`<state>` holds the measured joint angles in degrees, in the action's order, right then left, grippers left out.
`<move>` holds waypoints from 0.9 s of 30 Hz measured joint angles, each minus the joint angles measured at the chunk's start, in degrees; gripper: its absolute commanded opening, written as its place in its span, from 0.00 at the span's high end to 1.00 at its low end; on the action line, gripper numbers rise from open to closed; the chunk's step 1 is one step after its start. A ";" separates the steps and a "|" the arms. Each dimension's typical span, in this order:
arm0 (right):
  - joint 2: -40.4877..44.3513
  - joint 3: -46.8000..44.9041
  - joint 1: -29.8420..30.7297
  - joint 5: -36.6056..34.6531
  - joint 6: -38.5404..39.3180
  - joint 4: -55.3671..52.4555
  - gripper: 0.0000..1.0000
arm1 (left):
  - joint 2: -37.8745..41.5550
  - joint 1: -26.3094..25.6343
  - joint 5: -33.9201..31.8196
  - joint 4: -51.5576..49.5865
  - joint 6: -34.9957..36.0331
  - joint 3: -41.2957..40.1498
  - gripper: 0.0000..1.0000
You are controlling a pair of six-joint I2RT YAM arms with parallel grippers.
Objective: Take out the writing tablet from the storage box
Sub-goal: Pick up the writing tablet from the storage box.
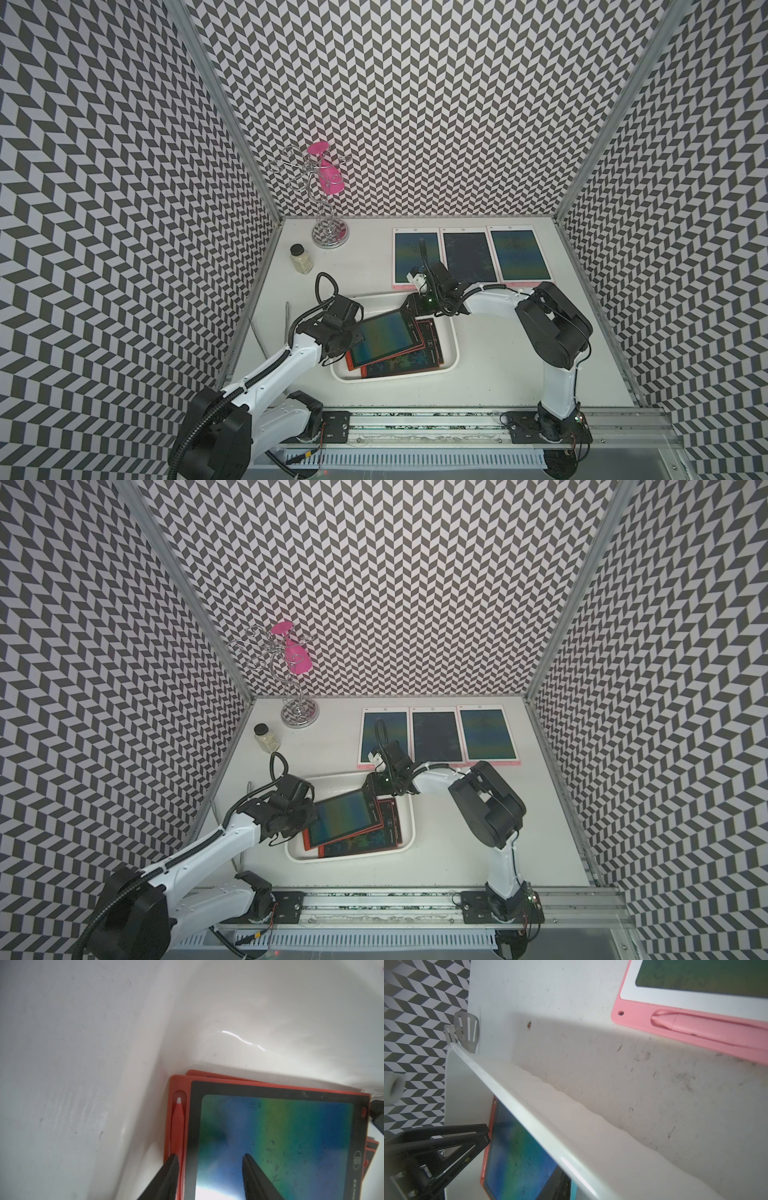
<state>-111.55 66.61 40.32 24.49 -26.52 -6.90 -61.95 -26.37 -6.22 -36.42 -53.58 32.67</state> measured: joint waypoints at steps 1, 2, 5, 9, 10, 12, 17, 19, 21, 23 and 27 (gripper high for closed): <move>-0.11 0.02 0.00 0.02 0.00 0.00 0.63 | 0.57 -0.33 -0.42 -0.59 -0.31 0.00 0.48; -0.26 0.02 0.00 0.07 -0.02 0.02 0.63 | 0.98 -0.59 -0.72 -1.11 -0.57 0.02 0.48; -0.33 0.02 0.00 0.39 -0.02 0.11 0.63 | 1.40 -1.64 -1.51 -2.36 -1.60 0.04 0.49; -0.33 0.07 -0.02 0.63 -0.02 0.42 0.62 | -0.81 -2.97 -2.25 -3.13 -2.12 0.39 0.49; -0.33 0.13 -0.02 0.70 -0.02 0.74 0.63 | -1.68 -3.21 -2.45 -3.34 -2.29 0.63 0.49; -0.33 0.37 -0.02 0.87 0.00 1.05 0.63 | -2.84 -3.61 -2.93 -3.96 -2.80 1.14 0.47; -0.55 0.55 -0.02 0.98 0.20 1.03 0.63 | -0.50 -4.11 -3.93 -7.26 -4.35 2.05 0.47; -0.92 0.61 -0.02 1.11 0.26 1.01 0.62 | 1.31 -4.11 -4.52 -9.44 -5.09 2.84 0.46; -1.20 0.63 -0.02 1.36 0.39 1.05 0.63 | 2.84 -4.11 -4.87 -10.51 -5.73 3.15 0.46; -1.20 0.66 -0.04 1.53 0.44 1.07 0.63 | 3.85 -4.11 -4.85 -11.13 -6.16 3.10 0.46; -1.25 0.66 -0.11 1.86 0.48 1.07 0.63 | 2.99 -4.17 -4.15 -10.51 -6.54 2.36 0.46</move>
<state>-112.79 67.26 40.21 26.35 -26.04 -5.82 -58.96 -30.55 -10.37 -46.94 -60.12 35.03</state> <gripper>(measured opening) 0.373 0.537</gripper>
